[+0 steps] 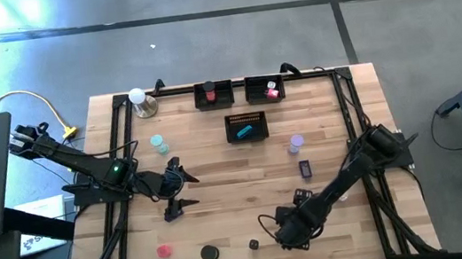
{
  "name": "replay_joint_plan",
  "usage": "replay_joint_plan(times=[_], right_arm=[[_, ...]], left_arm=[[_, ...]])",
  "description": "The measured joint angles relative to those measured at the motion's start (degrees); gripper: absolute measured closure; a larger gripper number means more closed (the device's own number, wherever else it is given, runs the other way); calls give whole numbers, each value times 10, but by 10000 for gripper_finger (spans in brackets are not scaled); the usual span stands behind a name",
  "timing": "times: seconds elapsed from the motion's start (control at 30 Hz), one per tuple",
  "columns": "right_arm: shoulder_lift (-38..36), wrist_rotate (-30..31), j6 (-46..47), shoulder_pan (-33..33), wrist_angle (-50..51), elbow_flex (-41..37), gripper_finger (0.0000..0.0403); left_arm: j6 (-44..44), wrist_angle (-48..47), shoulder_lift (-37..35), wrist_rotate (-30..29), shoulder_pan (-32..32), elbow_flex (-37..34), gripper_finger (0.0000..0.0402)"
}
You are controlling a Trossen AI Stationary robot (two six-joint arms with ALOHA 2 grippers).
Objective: Pick & Place Office items
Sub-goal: Put the bottom right blue digital timer into the bottom black bin
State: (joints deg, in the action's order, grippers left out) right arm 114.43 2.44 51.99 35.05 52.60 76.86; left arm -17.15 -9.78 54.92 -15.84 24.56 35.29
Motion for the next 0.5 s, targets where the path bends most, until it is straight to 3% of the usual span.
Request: replay_joint_plan(times=[0.3, 0.5], right_arm=[[4, -28, 1, -27, -4, 0, 44], [5, -43, -23, -31, -15, 0, 105]], left_arm=[[0, 0, 0, 0, 0, 0, 99], [0, 0, 0, 0, 0, 0, 99]])
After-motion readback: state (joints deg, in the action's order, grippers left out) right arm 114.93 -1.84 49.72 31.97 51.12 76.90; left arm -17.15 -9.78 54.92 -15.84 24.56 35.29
